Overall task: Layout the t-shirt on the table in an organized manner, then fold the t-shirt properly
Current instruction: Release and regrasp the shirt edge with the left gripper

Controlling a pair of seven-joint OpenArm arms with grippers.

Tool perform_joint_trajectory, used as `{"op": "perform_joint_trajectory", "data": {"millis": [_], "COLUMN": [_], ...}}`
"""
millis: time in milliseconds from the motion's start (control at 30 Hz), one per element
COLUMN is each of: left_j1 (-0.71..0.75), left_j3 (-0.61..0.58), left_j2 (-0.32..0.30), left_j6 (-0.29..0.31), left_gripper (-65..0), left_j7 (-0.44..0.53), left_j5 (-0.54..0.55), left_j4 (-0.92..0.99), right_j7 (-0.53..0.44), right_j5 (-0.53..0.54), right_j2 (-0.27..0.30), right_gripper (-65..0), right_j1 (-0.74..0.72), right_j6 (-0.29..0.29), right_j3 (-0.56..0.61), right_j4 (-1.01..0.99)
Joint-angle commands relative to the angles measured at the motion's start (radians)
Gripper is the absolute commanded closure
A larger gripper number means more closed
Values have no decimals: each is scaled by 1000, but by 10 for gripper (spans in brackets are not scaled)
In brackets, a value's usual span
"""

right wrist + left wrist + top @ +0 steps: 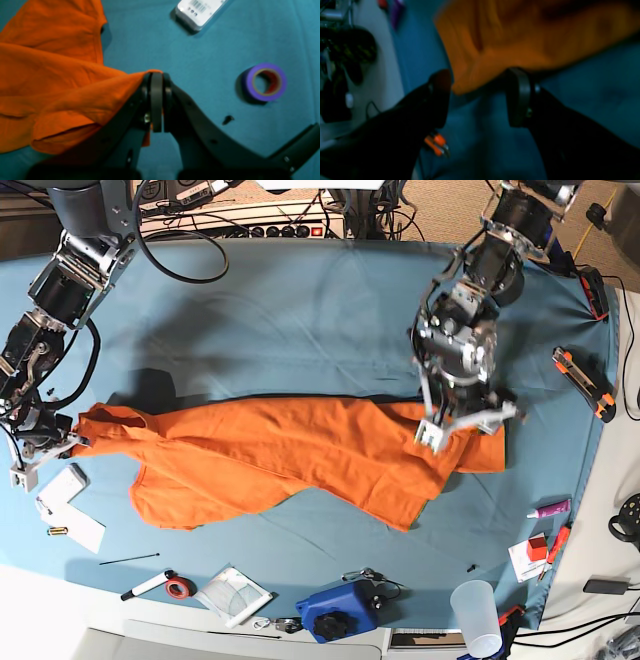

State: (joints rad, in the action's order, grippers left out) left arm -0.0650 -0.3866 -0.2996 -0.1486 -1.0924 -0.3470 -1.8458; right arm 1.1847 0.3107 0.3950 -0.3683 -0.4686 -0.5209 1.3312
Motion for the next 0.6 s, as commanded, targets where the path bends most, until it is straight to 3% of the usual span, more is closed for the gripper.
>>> {"op": "perform_joint_trajectory", "data": {"millis": [0, 100, 233, 367, 567], "left_j1": [-25, -53, -60, -60, -105], "left_j3": [3, 3, 3, 3, 3], "left_j2": [-2, -2, -2, -2, 16], "left_j6": [-7, -11, -18, -68, 93], "left_gripper": [-352, -352, -352, -352, -351], "left_j7": [18, 42, 73, 163, 199], "left_j5": [-4, -4, -96, -35, 204], "left_j4": [-26, -30, -30, -29, -26], "right_j7": [-26, -29, -28, -28, -25], "right_j5": [3, 3, 3, 3, 3], "right_j2": [15, 12, 12, 12, 12], "right_gripper": [0, 0, 0, 0, 0], "right_j1": [-25, -25, -25, -25, -25], "right_j6": [2, 2, 2, 2, 2], "right_j3": [-2, -2, -2, -2, -2], "right_j4": [8, -4, -4, -4, -4]}}
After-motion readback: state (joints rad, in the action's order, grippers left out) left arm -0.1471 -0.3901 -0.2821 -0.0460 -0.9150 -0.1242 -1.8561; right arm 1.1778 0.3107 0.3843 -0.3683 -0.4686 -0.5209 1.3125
